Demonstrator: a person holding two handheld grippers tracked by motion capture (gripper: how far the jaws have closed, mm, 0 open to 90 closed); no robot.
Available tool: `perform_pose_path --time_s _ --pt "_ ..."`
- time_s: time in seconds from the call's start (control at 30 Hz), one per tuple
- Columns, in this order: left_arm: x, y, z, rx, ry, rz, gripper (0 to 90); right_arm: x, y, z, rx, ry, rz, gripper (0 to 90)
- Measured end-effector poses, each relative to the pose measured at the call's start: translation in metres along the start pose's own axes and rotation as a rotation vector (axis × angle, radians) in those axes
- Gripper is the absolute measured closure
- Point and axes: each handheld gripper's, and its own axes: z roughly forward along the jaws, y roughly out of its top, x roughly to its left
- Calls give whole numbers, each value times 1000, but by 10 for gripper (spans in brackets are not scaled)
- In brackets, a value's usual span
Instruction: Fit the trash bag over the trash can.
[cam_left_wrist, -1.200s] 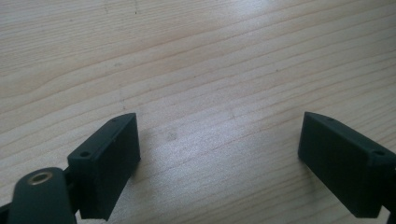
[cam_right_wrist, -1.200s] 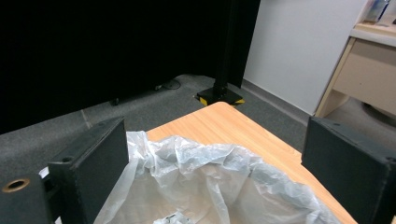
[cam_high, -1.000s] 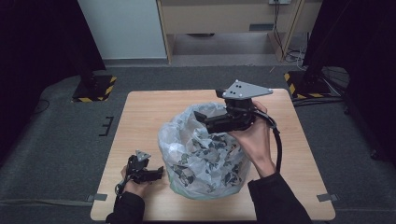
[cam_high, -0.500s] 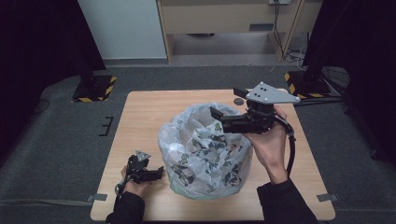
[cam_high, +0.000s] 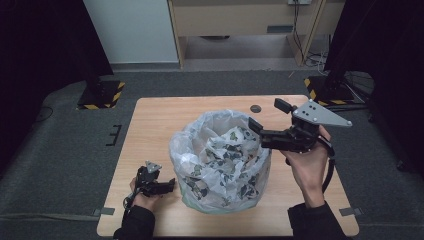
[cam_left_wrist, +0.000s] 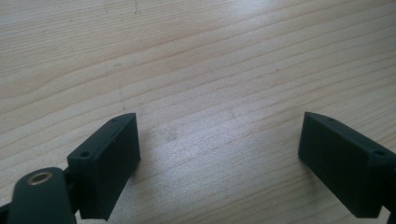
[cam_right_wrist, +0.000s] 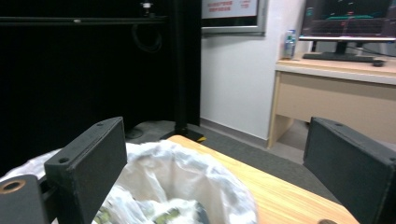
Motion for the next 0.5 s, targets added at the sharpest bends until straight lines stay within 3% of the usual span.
perform_pose_path --time_s 0.2,0.5 --pt "0 0 0 0 1 0 121 -11 -18 -15 -29 -36 32 49" --pt "0 0 0 0 1 1 121 -28 -50 -27 -4 -86 68 39"
